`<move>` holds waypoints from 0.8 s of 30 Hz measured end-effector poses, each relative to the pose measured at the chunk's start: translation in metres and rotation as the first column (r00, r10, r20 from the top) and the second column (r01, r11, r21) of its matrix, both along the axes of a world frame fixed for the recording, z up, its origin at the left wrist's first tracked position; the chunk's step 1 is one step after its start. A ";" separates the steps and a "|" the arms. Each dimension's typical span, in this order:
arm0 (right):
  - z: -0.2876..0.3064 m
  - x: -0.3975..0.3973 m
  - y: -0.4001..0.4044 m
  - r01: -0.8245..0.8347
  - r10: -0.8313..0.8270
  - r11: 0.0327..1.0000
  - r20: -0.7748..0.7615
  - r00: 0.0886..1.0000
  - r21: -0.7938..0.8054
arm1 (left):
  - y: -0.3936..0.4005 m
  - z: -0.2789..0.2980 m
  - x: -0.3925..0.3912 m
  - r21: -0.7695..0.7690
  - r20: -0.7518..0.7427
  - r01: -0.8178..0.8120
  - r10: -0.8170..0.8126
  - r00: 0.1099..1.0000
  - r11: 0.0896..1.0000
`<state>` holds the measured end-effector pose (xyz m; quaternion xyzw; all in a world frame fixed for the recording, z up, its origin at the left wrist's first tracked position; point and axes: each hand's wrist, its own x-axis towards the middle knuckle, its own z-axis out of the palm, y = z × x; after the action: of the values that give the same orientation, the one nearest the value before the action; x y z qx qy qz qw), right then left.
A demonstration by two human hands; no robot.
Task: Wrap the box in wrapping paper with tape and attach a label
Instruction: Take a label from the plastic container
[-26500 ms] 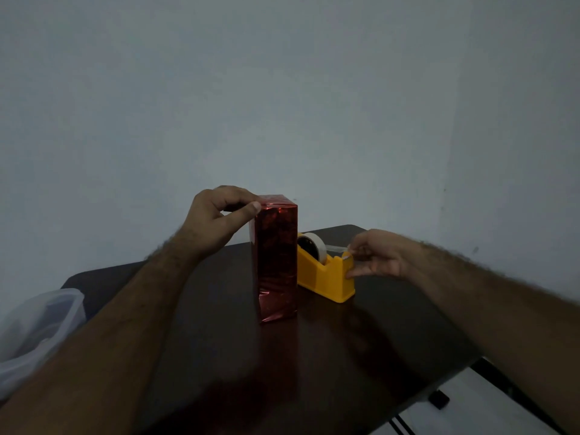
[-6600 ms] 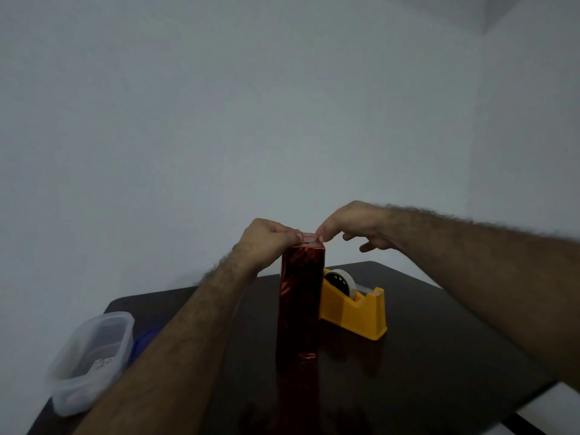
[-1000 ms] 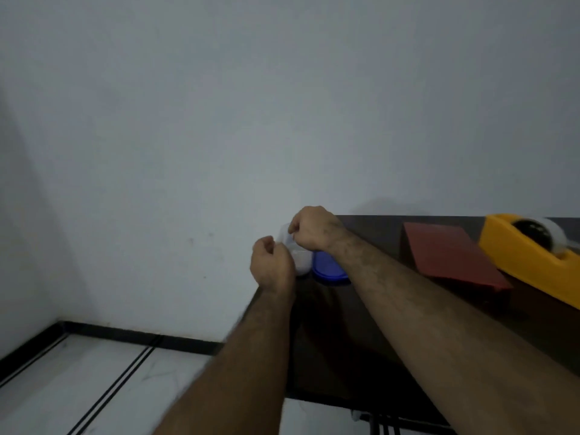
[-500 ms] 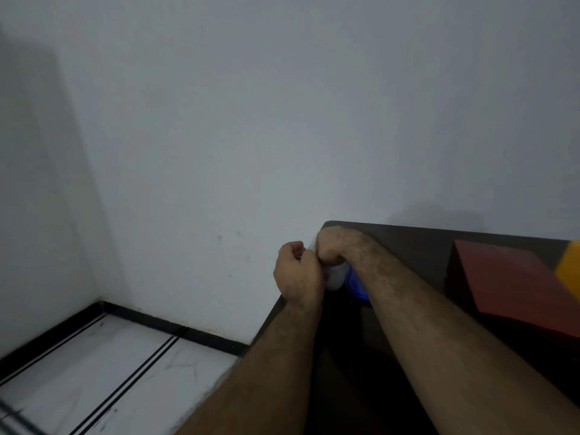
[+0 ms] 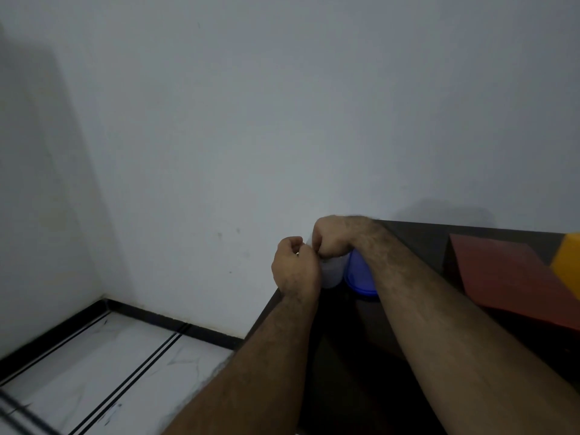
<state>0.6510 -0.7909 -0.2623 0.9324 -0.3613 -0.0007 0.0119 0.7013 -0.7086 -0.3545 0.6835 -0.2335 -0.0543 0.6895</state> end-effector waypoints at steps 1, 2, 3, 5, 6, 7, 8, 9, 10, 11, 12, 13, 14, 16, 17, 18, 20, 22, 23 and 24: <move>0.001 -0.002 0.000 -0.017 0.018 1.000 0.015 1.000 -0.017 | 0.000 0.000 0.000 0.000 0.001 -0.005 0.005 1.000 1.000; 0.000 -0.004 0.000 -0.021 0.023 0.999 0.053 0.998 -0.031 | 0.000 0.001 -0.001 0.004 0.002 -0.009 0.009 1.000 1.000; 0.001 -0.004 -0.001 -0.022 0.025 0.999 0.064 0.998 -0.036 | 0.001 0.002 -0.001 0.010 0.005 -0.011 0.011 1.000 1.000; 0.002 -0.006 0.001 -0.024 0.027 0.999 0.097 0.995 -0.032 | 0.000 0.003 -0.002 0.021 0.004 -0.013 0.013 1.000 1.000; 0.003 -0.007 0.002 -0.021 0.024 0.999 0.114 0.993 -0.024 | 0.000 0.003 -0.002 0.028 -0.003 -0.016 0.016 1.000 0.999; 0.003 -0.007 0.000 -0.022 0.023 1.000 0.131 0.991 -0.010 | 0.001 0.004 -0.003 0.033 -0.010 -0.021 0.021 1.000 0.999; 0.004 -0.010 0.002 -0.030 0.029 1.000 0.141 0.990 0.001 | 0.000 0.004 -0.002 0.036 -0.014 -0.023 0.023 1.000 0.999; 0.005 -0.011 0.002 -0.040 0.037 0.999 0.147 0.988 0.017 | 0.000 0.004 -0.002 0.034 -0.015 -0.020 0.021 1.000 0.999; 0.006 -0.012 0.002 -0.051 0.046 0.998 0.154 0.987 0.026 | -0.001 0.003 -0.002 0.030 -0.015 -0.017 0.017 1.000 0.999; 0.006 -0.013 0.000 -0.061 0.055 0.998 0.171 0.984 0.033 | -0.001 0.003 -0.002 0.023 -0.016 -0.013 0.014 1.000 1.000; 0.007 -0.014 -0.001 -0.069 0.060 0.997 0.187 0.980 0.039 | -0.001 0.003 -0.002 0.023 -0.016 -0.012 0.012 1.000 1.000; 0.007 -0.014 -0.002 -0.073 0.063 0.997 0.208 0.976 0.041 | 0.000 0.003 -0.002 0.028 -0.014 -0.011 0.012 1.000 1.000; 0.009 -0.014 -0.003 -0.072 0.061 0.997 0.230 0.971 0.036 | 0.000 0.004 -0.002 0.029 -0.013 -0.008 0.009 1.000 1.000; 0.013 -0.015 -0.005 -0.061 0.056 0.998 0.270 0.961 0.010 | 0.001 0.004 -0.002 0.031 -0.024 0.002 -0.001 1.000 1.000; 0.017 -0.015 -0.005 -0.057 0.055 0.998 0.293 0.954 -0.002 | 0.000 0.005 -0.003 0.032 -0.031 0.004 -0.003 1.000 0.999; 0.018 -0.017 -0.004 -0.056 0.057 0.998 0.311 0.949 -0.012 | 0.000 0.003 -0.003 0.029 -0.031 0.004 -0.003 1.000 1.000; 0.028 -0.022 0.000 -0.063 0.072 0.997 0.338 0.938 -0.037 | -0.002 0.002 -0.004 0.009 -0.002 -0.001 0.001 1.000 1.000; 0.041 -0.030 0.009 -0.099 0.108 0.994 0.388 0.915 -0.044 | -0.002 0.001 -0.008 0.008 0.131 -0.032 0.031 0.991 0.999; 0.050 -0.035 0.015 -0.120 0.129 0.992 0.425 0.896 -0.048 | -0.002 0.002 -0.009 -0.008 0.232 -0.058 0.058 0.971 0.998; 0.057 -0.040 0.021 -0.136 0.145 0.989 0.466 0.873 -0.053 | -0.001 0.002 -0.011 -0.031 0.330 -0.078 0.084 0.940 0.996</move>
<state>0.6114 -0.7700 -0.2053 0.9284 -0.2848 0.2289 -0.0673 0.6907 -0.7091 -0.3526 0.6859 -0.3181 0.0918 0.6481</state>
